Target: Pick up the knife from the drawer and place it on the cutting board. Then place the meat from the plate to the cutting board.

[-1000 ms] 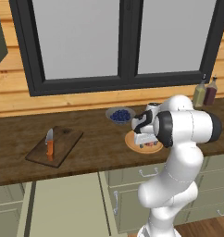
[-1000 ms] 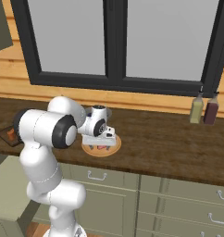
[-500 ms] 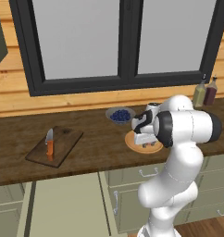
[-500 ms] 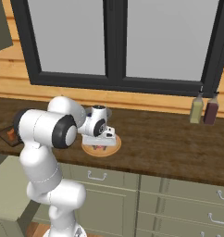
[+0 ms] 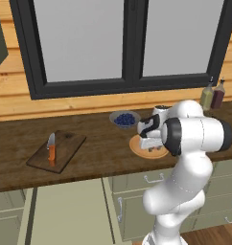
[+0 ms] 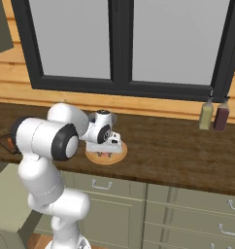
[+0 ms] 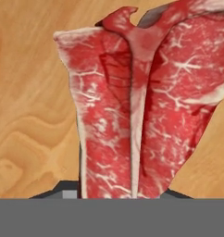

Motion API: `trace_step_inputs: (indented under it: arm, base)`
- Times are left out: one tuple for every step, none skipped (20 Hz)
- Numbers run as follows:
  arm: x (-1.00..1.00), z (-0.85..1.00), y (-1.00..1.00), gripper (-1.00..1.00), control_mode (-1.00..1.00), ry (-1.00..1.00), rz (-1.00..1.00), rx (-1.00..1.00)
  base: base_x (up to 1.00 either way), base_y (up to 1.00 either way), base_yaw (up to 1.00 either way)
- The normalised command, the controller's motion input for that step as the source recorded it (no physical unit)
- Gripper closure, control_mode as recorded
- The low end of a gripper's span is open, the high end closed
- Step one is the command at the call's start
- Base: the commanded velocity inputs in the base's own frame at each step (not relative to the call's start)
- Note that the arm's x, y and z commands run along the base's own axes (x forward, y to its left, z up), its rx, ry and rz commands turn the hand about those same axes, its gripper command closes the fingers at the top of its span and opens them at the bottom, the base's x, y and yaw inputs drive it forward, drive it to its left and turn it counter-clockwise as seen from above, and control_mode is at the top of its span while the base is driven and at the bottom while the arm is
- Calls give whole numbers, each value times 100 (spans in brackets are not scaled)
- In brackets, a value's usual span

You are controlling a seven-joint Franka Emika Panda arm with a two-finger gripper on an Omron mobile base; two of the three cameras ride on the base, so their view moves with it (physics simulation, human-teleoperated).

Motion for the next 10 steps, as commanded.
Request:
trace_step_inputs:
  arm:
    - [-24,26,3,100,-100,-24,0,0]
    - [-23,33,11,100,-100,-26,0,0]
    - [-19,39,18,100,-100,-27,0,0]
    - [-17,41,24,100,-100,-27,0,0]
    - [-14,45,28,100,-100,-26,0,0]
    - [-6,46,36,100,-100,-23,0,0]
    - [0,44,45,100,-100,-16,0,0]
    - [0,38,51,100,-100,-13,0,0]
    - [0,36,59,100,-100,-8,0,0]
    - [0,36,65,100,-100,-2,0,0]
  base:
    - [0,0,0]
    - [0,0,0]
    - [0,0,0]
    - [0,0,0]
    - [0,0,0]
    - [0,0,0]
    - [0,0,0]
    - [0,0,0]
    - [0,0,0]
    - [0,0,0]
